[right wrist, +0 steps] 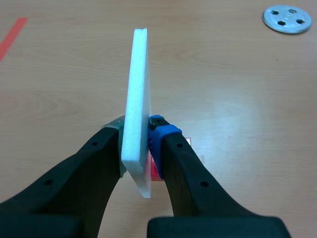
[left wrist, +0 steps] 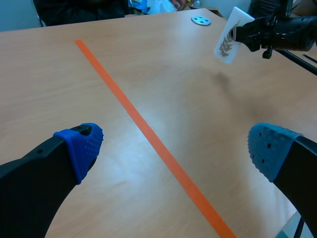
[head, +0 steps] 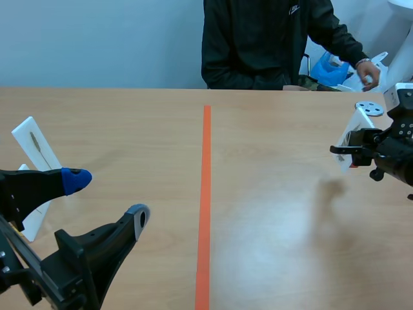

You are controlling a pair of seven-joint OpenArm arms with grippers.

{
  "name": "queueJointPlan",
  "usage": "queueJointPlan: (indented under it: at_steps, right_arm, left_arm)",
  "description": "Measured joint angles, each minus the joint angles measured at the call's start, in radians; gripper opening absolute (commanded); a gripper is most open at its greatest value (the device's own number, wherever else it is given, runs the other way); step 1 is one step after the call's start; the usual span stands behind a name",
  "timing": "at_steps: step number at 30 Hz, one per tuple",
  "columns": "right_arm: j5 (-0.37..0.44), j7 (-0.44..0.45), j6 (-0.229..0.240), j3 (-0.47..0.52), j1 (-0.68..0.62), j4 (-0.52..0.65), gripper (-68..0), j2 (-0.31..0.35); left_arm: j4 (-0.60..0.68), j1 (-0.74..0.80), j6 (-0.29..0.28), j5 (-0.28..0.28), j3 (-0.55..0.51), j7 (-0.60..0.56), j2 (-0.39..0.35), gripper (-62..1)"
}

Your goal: Sort the leaf by its shape. The table is split by an orange tape line. A compound leaf with several leaflets goes to the left side, a simple leaf with one blade goes to the right side. Return to the home posture when a red brick is placed on the table.

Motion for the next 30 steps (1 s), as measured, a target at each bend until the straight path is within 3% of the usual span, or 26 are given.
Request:
queueJointPlan:
  at_steps: [6,11,15,26,30]
  right_arm:
    - [0.0,0.011,-0.031,0.0,0.05,-0.144,-66.2,0.0]
    - [-0.001,0.003,-0.076,0.0,0.045,-0.159,-64.9,0.0]
    - [-0.001,-0.001,-0.075,0.0,0.044,-0.157,-64.1,0.0]
    - [-0.001,0.0,-0.073,0.0,0.044,-0.156,-36.1,0.0]
    - [-0.001,0.011,-0.06,0.0,0.044,-0.151,-31.5,0.0]
  left_arm:
    - [0.0,0.0,0.0,0.0,0.0,0.0,0.0,1.4]
    - [0.0,0.0,0.0,0.0,0.0,-0.001,0.0,1.4]
    - [0.0,0.0,0.0,0.0,0.0,0.0,0.0,1.4]
    - [0.0,-0.011,0.0,0.0,0.0,0.0,0.0,1.4]
    - [0.0,-0.022,0.0,0.0,0.0,0.0,0.0,1.4]
